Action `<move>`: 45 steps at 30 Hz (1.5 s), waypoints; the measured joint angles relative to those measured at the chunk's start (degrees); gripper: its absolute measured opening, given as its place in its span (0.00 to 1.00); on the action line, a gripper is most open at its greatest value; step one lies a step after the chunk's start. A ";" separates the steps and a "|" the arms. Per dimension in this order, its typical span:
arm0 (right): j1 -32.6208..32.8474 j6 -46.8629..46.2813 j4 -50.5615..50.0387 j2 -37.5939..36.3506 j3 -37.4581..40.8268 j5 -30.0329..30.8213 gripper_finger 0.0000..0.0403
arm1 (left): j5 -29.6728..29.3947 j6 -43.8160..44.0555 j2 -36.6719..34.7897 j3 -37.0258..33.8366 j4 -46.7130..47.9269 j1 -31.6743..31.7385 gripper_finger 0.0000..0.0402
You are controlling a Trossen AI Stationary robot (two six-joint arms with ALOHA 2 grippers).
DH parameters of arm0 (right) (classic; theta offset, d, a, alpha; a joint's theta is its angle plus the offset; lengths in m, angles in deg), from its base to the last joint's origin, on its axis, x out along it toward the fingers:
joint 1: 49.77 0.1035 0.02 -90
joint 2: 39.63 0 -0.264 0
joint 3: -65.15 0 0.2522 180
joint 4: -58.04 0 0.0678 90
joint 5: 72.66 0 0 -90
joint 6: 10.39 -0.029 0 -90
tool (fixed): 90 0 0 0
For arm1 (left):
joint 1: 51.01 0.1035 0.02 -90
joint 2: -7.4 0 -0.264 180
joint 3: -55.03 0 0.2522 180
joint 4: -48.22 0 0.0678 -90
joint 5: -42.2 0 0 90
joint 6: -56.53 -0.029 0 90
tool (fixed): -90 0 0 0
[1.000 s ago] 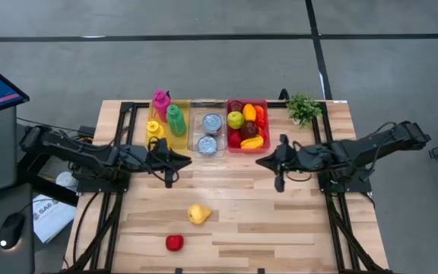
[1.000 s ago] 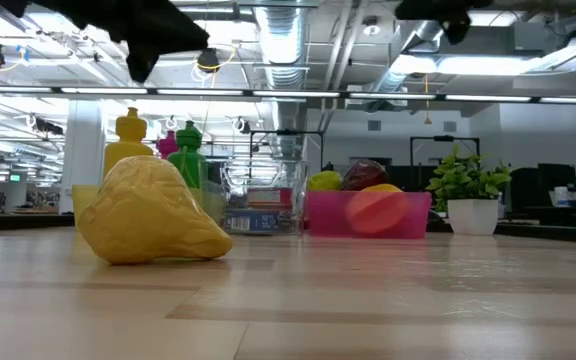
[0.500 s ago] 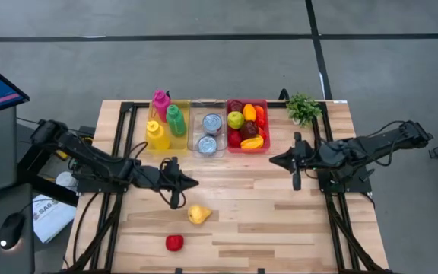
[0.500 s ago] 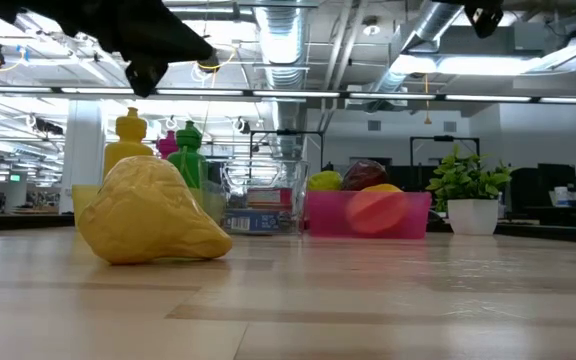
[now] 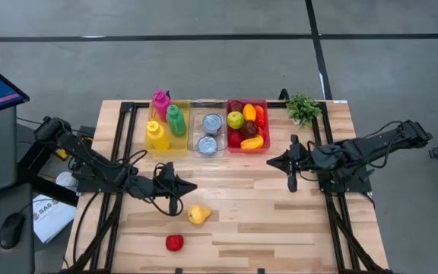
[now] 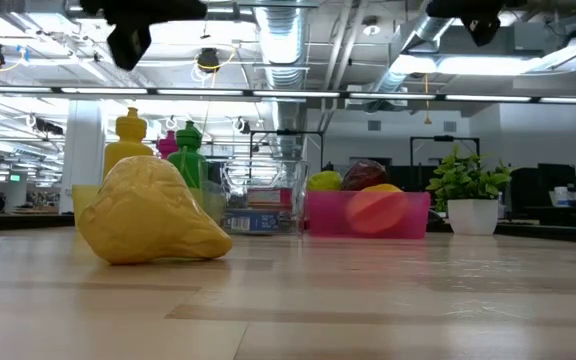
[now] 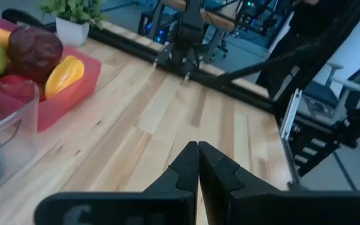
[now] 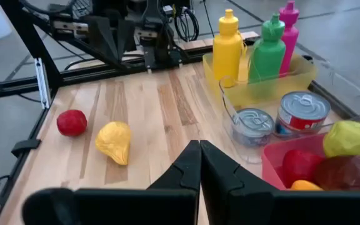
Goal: Pick & Place Food Item
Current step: Put the yellow pear into the pink bin
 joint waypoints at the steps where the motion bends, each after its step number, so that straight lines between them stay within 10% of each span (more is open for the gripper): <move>1: -0.10 -0.66 -0.13 0.39 0.00 0.00 0.00 | -0.04 0.00 0.44 0.71 -0.12 0.01 0.00; 18: 0.07 -8.20 -5.10 2.99 0.00 -4.14 0.00 | 1.74 6.96 11.04 16.36 25.68 -5.19 0.00; 45: -0.79 -8.66 -5.79 2.99 0.00 -8.63 0.00 | 11.24 5.53 10.95 20.62 35.94 -3.69 0.11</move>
